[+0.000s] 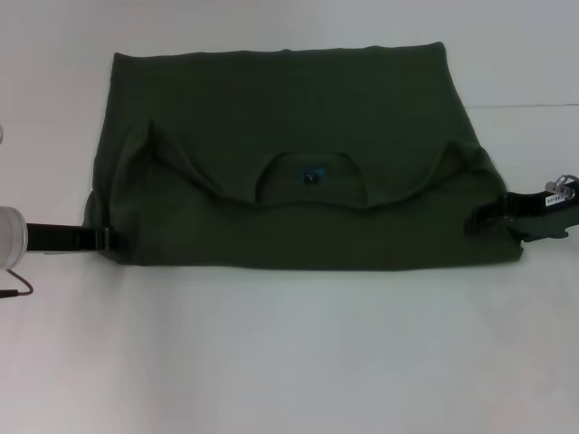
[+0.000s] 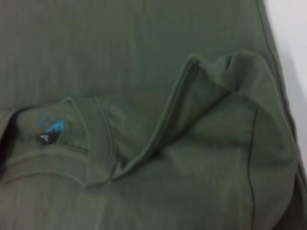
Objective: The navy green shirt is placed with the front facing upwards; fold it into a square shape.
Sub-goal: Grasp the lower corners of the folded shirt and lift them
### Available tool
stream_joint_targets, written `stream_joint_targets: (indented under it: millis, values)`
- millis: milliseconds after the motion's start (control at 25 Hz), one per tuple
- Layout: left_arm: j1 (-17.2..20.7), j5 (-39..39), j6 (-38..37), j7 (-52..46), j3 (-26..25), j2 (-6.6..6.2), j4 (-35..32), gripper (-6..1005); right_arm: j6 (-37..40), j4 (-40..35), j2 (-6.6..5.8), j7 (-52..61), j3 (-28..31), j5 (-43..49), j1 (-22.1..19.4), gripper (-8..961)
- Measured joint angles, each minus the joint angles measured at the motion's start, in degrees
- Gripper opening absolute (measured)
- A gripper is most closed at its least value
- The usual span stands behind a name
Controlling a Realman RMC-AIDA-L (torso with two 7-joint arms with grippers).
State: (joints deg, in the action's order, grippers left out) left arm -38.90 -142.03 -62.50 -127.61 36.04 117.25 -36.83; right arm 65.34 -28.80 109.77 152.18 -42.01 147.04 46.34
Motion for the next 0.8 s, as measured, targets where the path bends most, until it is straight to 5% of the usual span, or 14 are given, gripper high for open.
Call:
stream_joint_targets:
  millis: [440, 800]
  values:
    - [-0.03, 0.00, 0.10, 0.00, 0.00, 0.00, 0.00, 24, 0.30, -0.79, 0.02, -0.20, -1.55, 1.00, 0.16, 282]
    - [-0.04, 0.00, 0.01, 0.00, -0.01, 0.00, 0.00, 24, 0.31, -0.83, 0.09, -0.22, -1.59, 1.06, -0.07, 97]
